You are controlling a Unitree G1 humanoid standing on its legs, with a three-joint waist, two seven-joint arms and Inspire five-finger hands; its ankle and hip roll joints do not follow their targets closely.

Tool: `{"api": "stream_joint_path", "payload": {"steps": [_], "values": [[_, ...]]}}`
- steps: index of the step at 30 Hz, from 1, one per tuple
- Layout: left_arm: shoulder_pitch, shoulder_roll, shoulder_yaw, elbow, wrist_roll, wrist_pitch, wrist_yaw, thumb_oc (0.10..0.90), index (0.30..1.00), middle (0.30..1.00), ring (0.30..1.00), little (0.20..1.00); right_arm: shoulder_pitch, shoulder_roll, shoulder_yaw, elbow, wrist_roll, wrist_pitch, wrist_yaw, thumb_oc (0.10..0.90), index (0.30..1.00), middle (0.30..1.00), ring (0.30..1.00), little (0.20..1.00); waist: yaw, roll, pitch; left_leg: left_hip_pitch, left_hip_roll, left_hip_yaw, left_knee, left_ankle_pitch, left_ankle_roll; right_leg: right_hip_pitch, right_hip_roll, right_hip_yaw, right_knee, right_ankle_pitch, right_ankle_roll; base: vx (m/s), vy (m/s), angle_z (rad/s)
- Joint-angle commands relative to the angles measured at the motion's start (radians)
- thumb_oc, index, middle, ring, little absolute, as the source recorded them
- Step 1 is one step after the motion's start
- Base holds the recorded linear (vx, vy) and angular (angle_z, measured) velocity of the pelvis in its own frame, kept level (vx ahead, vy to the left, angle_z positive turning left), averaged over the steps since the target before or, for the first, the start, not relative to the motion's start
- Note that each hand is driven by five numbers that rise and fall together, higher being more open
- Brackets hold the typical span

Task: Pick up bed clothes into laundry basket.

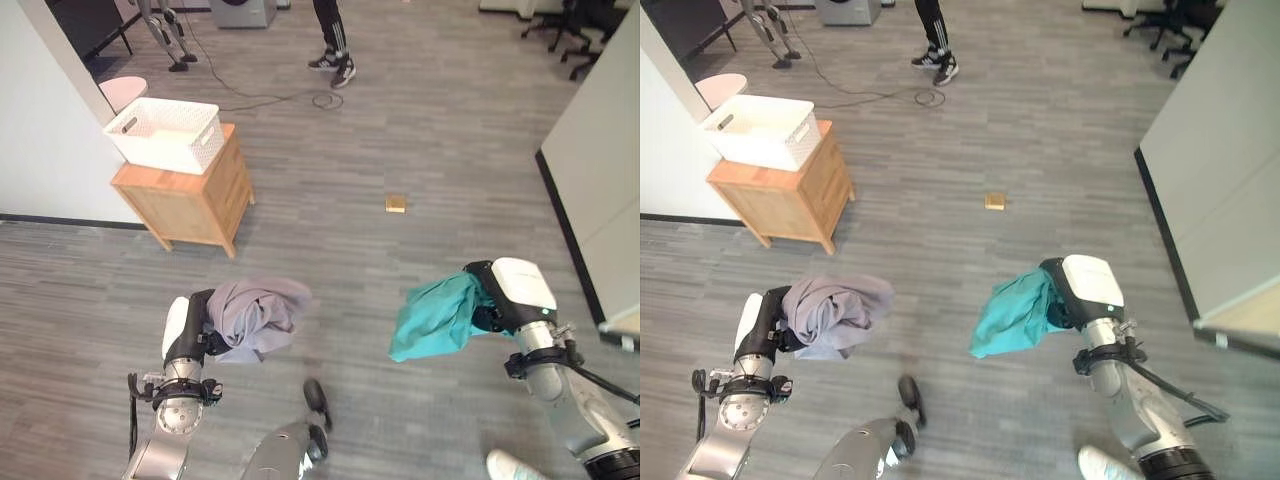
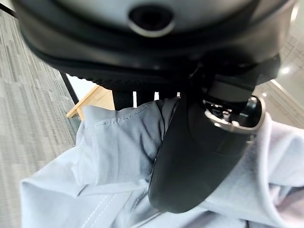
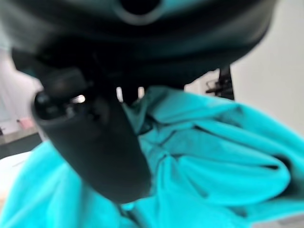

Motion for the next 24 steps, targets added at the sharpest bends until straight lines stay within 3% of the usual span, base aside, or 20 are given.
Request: {"api": "stream_joint_path", "payload": {"steps": [1,2,3,5,7,9,10,11,12,13,18,24], "values": [[-0.140,0.102,0.074,-0.119,0.043,-0.061,0.063,0.400,0.300,0.300,0.300,0.300,-0.106,-0.046,-0.098,-0.107,-0.013,-0.032,-0.061,0.400,0.300,0.300,0.300,0.300,0.009,-0.033,-0.072,0.141,0.111,-0.070,-0.106,0.036,-0.264,-0.075,-0.296,0.006,0.205,0.264,0.165,0.44,0.117,-0.16],[-0.141,0.104,0.075,-0.118,0.044,-0.060,0.064,0.400,0.300,0.300,0.300,0.300,-0.109,-0.044,-0.097,-0.108,-0.013,-0.032,-0.060,0.400,0.300,0.300,0.300,0.300,0.010,-0.035,-0.072,0.140,0.108,-0.067,-0.106,0.033,-0.259,-0.083,-0.301,0.011,0.217,0.262,0.172,0.26,0.117,-0.20],[-0.152,0.108,0.077,-0.114,0.042,-0.061,0.074,0.400,0.300,0.300,0.300,0.300,-0.112,-0.035,-0.098,-0.117,-0.010,-0.032,-0.060,0.400,0.300,0.300,0.300,0.300,-0.006,-0.031,-0.061,0.163,0.102,-0.082,-0.106,0.015,-0.247,-0.147,-0.311,0.036,0.335,0.308,0.185,0.20,0.103,0.03],[-0.167,0.122,0.087,-0.121,0.042,-0.063,0.082,0.400,0.300,0.300,0.300,0.300,-0.119,-0.020,-0.102,-0.136,-0.009,-0.035,-0.061,0.400,0.300,0.300,0.300,0.300,-0.033,-0.014,-0.042,0.212,0.112,-0.096,-0.106,-0.024,-0.239,-0.245,-0.331,0.052,0.459,0.330,0.193,0.29,0.074,0.51],[-0.191,0.129,0.098,-0.134,0.033,-0.069,0.092,0.400,0.300,0.300,0.300,0.300,-0.122,-0.012,-0.106,-0.155,-0.003,-0.037,-0.061,0.400,0.300,0.300,0.300,0.300,-0.055,0.010,-0.013,0.241,0.137,-0.098,-0.106,-0.026,-0.243,-0.351,-0.348,0.029,0.454,0.285,0.144,0.25,-0.035,0.56],[-0.213,0.130,0.104,-0.150,0.025,-0.082,0.097,0.400,0.300,0.300,0.300,0.300,-0.119,-0.012,-0.115,-0.171,0.008,-0.040,-0.066,0.400,0.300,0.300,0.300,0.300,-0.080,0.018,0.002,0.264,0.137,-0.138,-0.106,-0.045,-0.257,-0.388,-0.341,0.025,0.327,0.217,0.104,0.35,-0.133,0.44],[-0.219,0.128,0.104,-0.159,0.023,-0.093,0.098,0.400,0.300,0.300,0.300,0.300,-0.108,-0.010,-0.126,-0.182,0.017,-0.043,-0.069,0.400,0.300,0.300,0.300,0.300,-0.096,0.021,0.005,0.275,0.133,-0.169,-0.106,-0.053,-0.266,-0.390,-0.320,0.053,0.207,0.196,0.092,0.43,-0.290,0.86],[-0.235,0.126,0.100,-0.170,0.024,-0.111,0.103,0.400,0.300,0.300,0.300,0.300,-0.084,-0.008,-0.157,-0.201,0.031,-0.047,-0.086,0.400,0.300,0.300,0.300,0.300,-0.126,0.014,0.006,0.282,0.129,-0.223,-0.106,-0.067,-0.281,-0.400,-0.290,0.173,0.002,0.218,0.092,0.29,-0.234,1.04],[-0.236,0.126,0.099,-0.169,0.024,-0.112,0.104,0.400,0.300,0.300,0.300,0.300,-0.082,-0.008,-0.159,-0.202,0.031,-0.048,-0.086,0.400,0.300,0.300,0.300,0.300,-0.125,0.014,0.004,0.278,0.131,-0.223,-0.106,-0.063,-0.281,-0.398,-0.288,0.172,-0.009,0.228,0.090,0.39,-0.424,1.81],[-0.279,0.132,0.091,-0.167,0.022,-0.126,0.110,0.400,0.300,0.300,0.300,0.300,-0.042,0.003,-0.196,-0.241,0.048,-0.058,-0.109,0.400,0.300,0.300,0.300,0.300,-0.161,0.008,0.007,0.289,0.132,-0.293,-0.106,-0.085,-0.294,-0.447,-0.277,0.345,-0.122,0.308,0.124,0.21,-0.262,1.90],[-0.232,0.118,0.131,-0.197,0.011,-0.133,0.104,0.400,0.300,0.300,0.300,0.300,-0.032,0.034,-0.209,-0.300,0.064,-0.074,-0.102,0.400,0.300,0.300,0.300,0.300,-0.152,-0.006,-0.018,0.323,0.142,-0.340,-0.106,-0.086,-0.305,-0.385,-0.294,0.294,-0.172,0.335,0.118,0.20,-0.261,1.28],[-0.071,0.032,0.226,-0.209,-0.042,-0.142,0.123,0.400,0.300,0.300,0.300,0.300,0.008,0.095,-0.225,-0.377,0.140,-0.133,-0.100,0.400,0.300,0.300,0.300,0.300,-0.123,0.022,-0.038,0.314,0.210,-0.387,-0.106,-0.047,-0.357,-0.320,-0.265,0.188,-0.180,0.288,0.087,0.10,-0.198,0.56]]}}
